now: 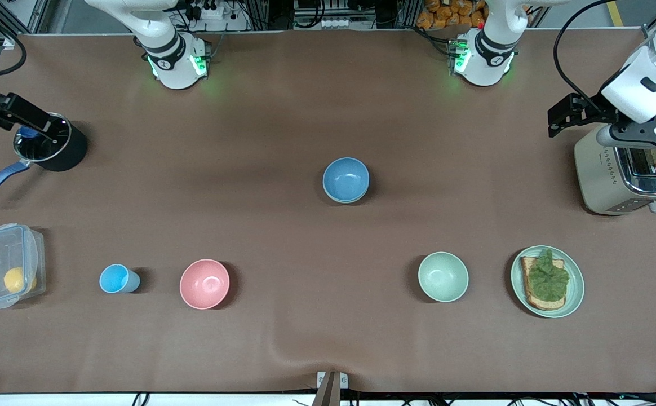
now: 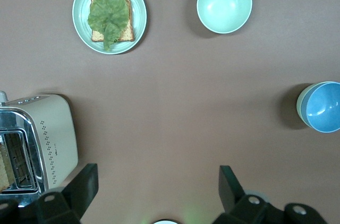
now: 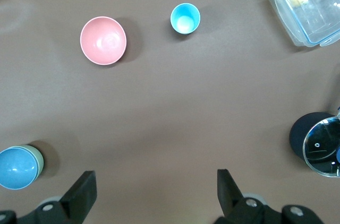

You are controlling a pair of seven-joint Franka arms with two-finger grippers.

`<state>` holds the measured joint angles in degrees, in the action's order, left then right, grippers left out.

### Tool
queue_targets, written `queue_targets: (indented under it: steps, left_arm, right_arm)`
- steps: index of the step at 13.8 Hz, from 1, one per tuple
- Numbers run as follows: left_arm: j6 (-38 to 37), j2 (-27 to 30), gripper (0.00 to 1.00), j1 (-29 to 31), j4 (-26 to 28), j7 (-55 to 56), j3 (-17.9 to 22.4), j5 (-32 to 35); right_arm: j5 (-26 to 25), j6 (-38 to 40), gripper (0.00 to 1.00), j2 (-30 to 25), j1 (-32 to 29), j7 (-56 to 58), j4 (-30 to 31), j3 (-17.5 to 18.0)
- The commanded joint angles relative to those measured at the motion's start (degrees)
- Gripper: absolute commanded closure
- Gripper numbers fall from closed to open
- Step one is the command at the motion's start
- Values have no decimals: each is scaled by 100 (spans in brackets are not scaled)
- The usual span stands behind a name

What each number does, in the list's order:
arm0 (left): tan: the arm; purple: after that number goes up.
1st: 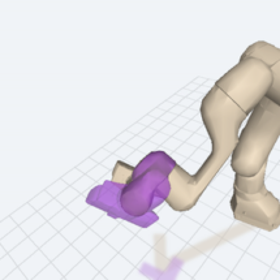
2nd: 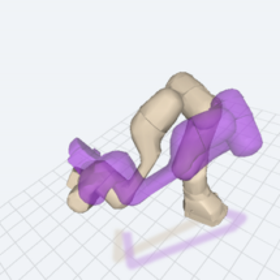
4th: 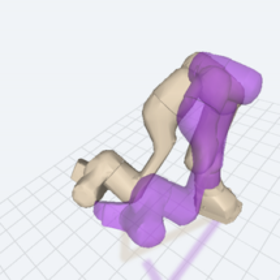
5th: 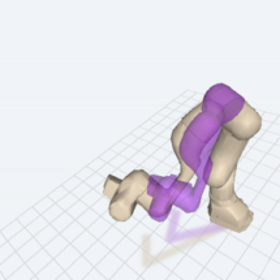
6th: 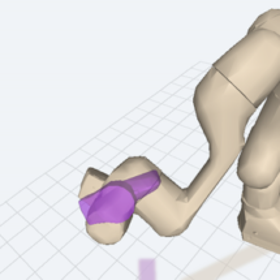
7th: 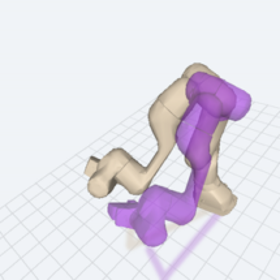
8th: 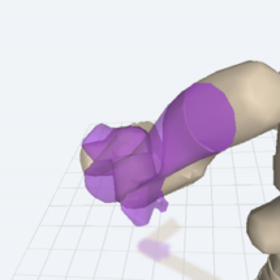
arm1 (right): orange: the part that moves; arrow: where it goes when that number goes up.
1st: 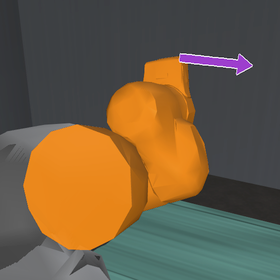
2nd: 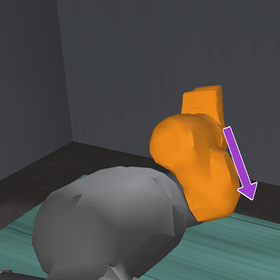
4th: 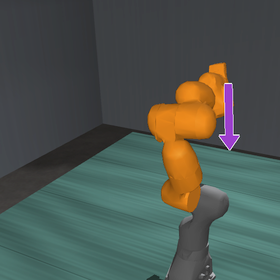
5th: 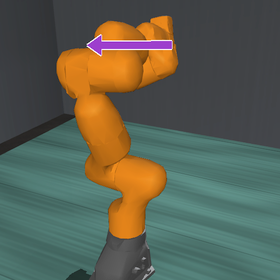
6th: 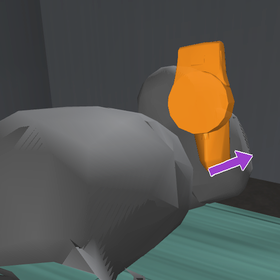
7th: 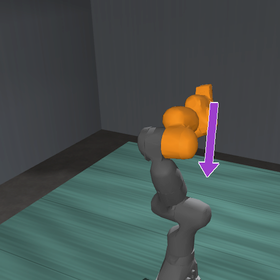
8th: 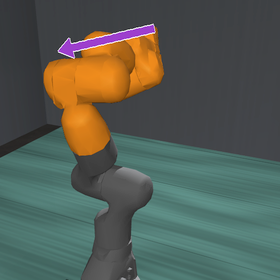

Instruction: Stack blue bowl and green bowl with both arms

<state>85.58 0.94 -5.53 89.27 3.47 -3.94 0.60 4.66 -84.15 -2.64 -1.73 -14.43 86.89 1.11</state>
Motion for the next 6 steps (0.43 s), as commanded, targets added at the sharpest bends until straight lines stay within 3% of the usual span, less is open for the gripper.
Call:
queue_targets:
  steps: [1,6]
  left_arm:
    - [-41,20,0,35,-58,-128,-28,10]
    - [-41,11,0,35,-58,-101,-37,1]
  right_arm:
    - [-106,-40,0,-26,-143,72,56,143]
    - [-150,-23,0,-8,-99,63,56,135]
